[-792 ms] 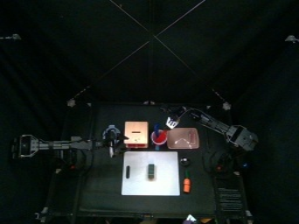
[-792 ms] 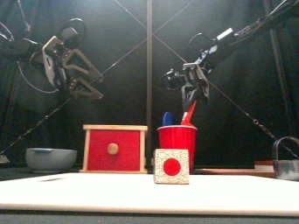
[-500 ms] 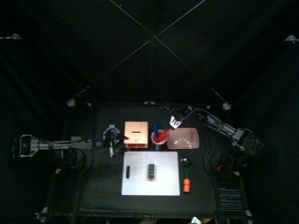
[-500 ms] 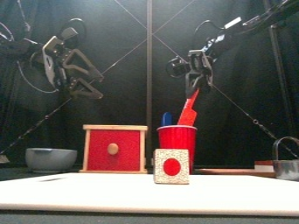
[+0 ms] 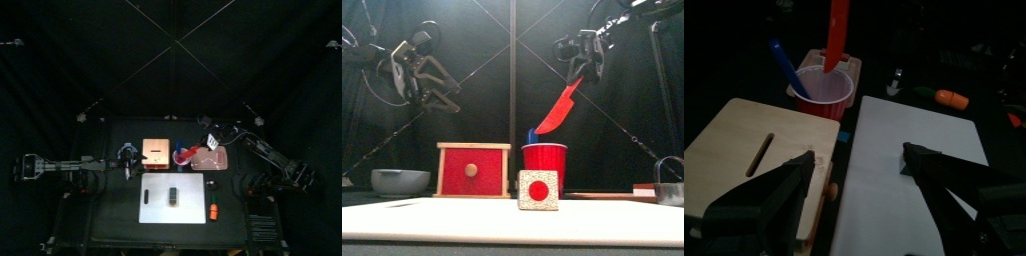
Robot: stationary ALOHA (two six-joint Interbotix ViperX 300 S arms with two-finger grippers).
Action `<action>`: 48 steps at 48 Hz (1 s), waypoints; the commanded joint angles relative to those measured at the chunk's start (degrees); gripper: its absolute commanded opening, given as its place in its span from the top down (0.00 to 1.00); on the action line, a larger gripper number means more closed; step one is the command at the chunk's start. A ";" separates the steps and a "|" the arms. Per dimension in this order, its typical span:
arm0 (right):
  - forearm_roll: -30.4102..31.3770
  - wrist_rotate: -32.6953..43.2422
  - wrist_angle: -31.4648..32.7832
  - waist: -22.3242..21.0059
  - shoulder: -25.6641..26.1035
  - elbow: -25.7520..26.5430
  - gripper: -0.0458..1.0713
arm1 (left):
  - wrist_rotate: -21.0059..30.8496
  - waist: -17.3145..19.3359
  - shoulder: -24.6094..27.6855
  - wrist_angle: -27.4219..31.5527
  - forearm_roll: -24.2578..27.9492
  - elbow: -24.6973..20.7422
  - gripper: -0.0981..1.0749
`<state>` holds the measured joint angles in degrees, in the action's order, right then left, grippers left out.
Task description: Grab knife with other hand
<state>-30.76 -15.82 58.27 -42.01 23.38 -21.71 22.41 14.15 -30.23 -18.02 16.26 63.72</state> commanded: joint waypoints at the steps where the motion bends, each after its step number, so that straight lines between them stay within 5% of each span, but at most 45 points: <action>1: -1.93 -0.35 -3.87 0.62 4.48 -2.37 0.55 | -0.09 0.18 0.00 -0.97 -0.09 -2.20 0.05; 22: -5.71 0.18 -29.44 15.21 17.05 -20.74 0.55 | 0.18 -0.35 3.08 -4.66 -0.09 -3.34 0.05; 35: -6.33 0.26 -41.13 25.14 16.17 -24.87 0.55 | 0.26 -1.23 7.47 -4.92 -0.09 -6.15 0.05; 48: -6.06 0.18 -50.10 30.59 12.66 -26.46 0.55 | 0.00 -5.10 13.62 -7.21 0.00 -9.49 0.05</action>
<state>-36.83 -15.47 10.28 -12.39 36.56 -48.69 22.50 9.32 -18.02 -23.55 16.17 56.87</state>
